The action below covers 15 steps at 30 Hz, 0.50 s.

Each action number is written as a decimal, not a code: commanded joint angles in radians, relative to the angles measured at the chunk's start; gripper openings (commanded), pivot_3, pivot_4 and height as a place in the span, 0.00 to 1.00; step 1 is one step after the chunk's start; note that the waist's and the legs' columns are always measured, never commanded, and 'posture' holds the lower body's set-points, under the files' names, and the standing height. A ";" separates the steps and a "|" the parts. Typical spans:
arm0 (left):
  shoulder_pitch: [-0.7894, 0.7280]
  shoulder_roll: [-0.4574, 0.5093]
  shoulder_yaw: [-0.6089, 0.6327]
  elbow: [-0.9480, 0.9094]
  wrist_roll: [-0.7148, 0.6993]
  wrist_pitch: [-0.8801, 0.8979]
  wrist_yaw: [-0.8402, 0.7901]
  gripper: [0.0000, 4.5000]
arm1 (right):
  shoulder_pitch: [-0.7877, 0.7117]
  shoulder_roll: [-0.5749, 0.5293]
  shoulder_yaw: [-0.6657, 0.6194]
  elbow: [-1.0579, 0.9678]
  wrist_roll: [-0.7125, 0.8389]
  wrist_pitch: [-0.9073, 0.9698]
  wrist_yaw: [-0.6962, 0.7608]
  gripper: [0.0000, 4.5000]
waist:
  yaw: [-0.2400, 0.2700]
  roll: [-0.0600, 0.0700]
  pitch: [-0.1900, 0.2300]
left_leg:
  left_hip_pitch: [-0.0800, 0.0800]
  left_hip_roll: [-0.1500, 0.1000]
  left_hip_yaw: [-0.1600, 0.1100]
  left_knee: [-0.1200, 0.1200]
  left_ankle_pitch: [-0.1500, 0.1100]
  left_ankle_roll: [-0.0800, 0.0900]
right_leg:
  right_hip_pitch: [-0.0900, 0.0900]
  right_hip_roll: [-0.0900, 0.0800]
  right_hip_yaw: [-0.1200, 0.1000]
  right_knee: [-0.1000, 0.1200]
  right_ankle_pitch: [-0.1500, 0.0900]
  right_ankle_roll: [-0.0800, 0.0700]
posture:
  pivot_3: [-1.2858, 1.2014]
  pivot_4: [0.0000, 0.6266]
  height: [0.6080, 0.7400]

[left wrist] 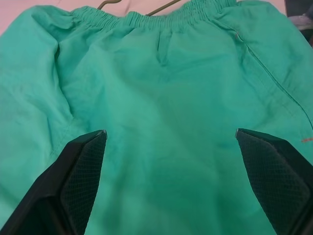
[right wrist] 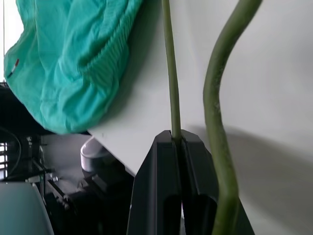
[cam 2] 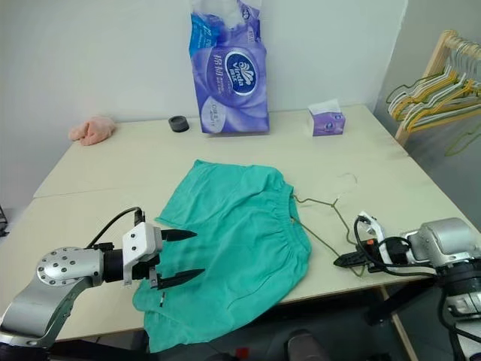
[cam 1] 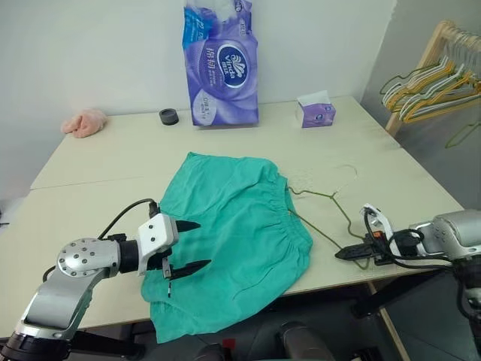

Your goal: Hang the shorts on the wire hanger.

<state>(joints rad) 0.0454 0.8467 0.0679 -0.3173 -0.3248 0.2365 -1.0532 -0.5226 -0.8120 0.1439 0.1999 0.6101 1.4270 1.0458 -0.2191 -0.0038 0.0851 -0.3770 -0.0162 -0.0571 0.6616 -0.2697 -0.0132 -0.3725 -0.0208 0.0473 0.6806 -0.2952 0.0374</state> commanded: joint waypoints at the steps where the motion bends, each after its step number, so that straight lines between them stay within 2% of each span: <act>1: -0.015 -0.001 -0.002 -0.032 0.005 0.000 0.014 0.99 | -0.051 0.039 -0.009 0.053 -0.012 0.006 -0.039 0.00 | 0.001 0.000 0.000 | 0.000 0.000 0.000 0.000 0.000 0.000 | 0.000 0.000 0.000 0.000 0.000 0.000 | 0.43 0.08 1.00; 6: -0.012 -0.008 -0.004 -0.045 0.005 0.005 0.029 0.99 | -0.082 0.110 -0.007 0.120 -0.030 -0.003 -0.086 0.00 | 0.008 0.000 0.000 | -0.001 0.000 -0.001 0.000 0.000 0.000 | -0.001 0.000 -0.001 0.000 0.002 -0.003 | 0.43 0.08 1.00; 11: -0.007 -0.014 -0.002 -0.054 0.006 0.012 0.042 0.99 | -0.132 0.210 -0.100 0.183 -0.039 -0.013 -0.178 0.00 | 0.007 0.000 0.000 | -0.001 0.001 0.000 0.000 0.000 0.000 | 0.000 0.000 0.000 0.000 0.002 -0.002 | 0.43 0.07 1.00; 15: -0.014 -0.026 0.006 -0.052 0.007 0.013 0.066 0.99 | -0.151 0.236 -0.163 0.104 0.006 0.055 -0.200 0.00 | 0.011 0.000 0.000 | -0.001 0.001 -0.001 0.000 0.000 0.000 | -0.001 0.001 -0.001 0.000 0.002 -0.002 | 0.43 0.07 1.00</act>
<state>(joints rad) 0.0415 0.8227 0.0571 -0.3476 -0.3183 0.2543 -1.0046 -0.6438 -0.5712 0.0260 0.3523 0.5803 1.4599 0.8481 -0.2079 -0.0035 0.0850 -0.3782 -0.0154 -0.0579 0.6618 -0.2695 -0.0130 -0.3733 -0.0198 0.0466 0.6809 -0.2928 0.0353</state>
